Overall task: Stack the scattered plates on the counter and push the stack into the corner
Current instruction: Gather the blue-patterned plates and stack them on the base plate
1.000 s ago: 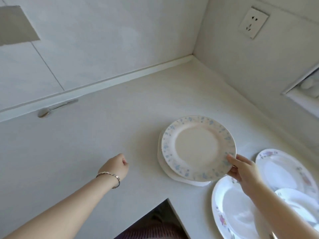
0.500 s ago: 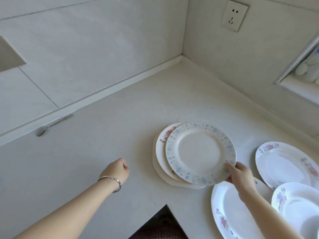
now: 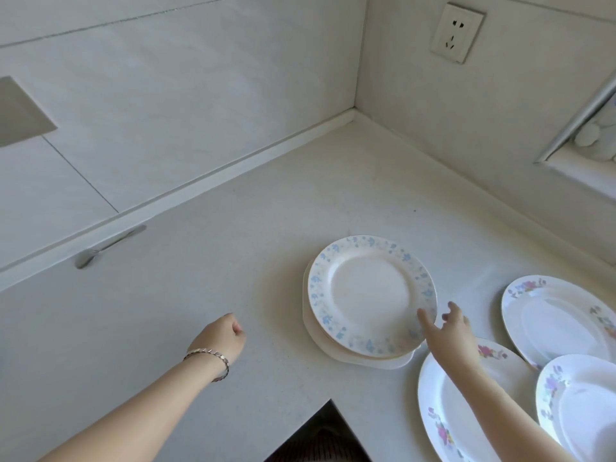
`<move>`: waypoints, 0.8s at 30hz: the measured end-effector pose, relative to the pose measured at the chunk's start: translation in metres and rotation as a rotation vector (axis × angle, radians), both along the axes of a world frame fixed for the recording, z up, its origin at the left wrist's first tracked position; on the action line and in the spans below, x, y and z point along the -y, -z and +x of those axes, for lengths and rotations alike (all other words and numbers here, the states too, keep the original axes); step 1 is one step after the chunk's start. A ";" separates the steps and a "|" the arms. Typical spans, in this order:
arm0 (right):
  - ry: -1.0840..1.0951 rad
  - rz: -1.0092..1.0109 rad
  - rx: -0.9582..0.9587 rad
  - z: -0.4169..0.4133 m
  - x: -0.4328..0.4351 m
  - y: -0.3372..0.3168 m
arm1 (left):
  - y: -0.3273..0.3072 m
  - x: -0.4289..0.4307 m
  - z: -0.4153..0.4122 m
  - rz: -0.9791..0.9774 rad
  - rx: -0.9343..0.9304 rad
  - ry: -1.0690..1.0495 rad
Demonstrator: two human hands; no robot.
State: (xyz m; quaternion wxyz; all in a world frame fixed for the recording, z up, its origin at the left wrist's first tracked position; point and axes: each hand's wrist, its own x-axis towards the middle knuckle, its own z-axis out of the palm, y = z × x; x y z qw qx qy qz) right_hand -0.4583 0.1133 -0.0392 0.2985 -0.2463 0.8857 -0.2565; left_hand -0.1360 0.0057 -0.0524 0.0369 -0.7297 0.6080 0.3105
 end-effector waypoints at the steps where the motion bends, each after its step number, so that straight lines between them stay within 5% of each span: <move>1: 0.033 -0.043 0.045 0.002 0.006 0.004 | 0.000 0.000 0.001 0.002 -0.001 -0.002; 9: 0.211 -0.290 0.237 0.016 0.019 0.022 | 0.005 -0.004 0.007 0.018 0.000 -0.010; 14: 0.140 -0.185 0.194 0.006 0.022 0.017 | 0.010 -0.007 0.010 0.027 0.001 -0.026; 16: 0.066 -0.093 0.040 0.011 0.023 0.009 | 0.012 -0.009 0.014 0.035 0.001 -0.041; 20: -0.422 -0.201 -0.421 0.038 0.032 -0.013 | 0.015 -0.012 0.027 0.027 0.012 -0.082; 24: -0.891 -0.121 -0.169 0.094 0.066 -0.040 | 0.011 -0.017 0.057 0.013 0.013 -0.153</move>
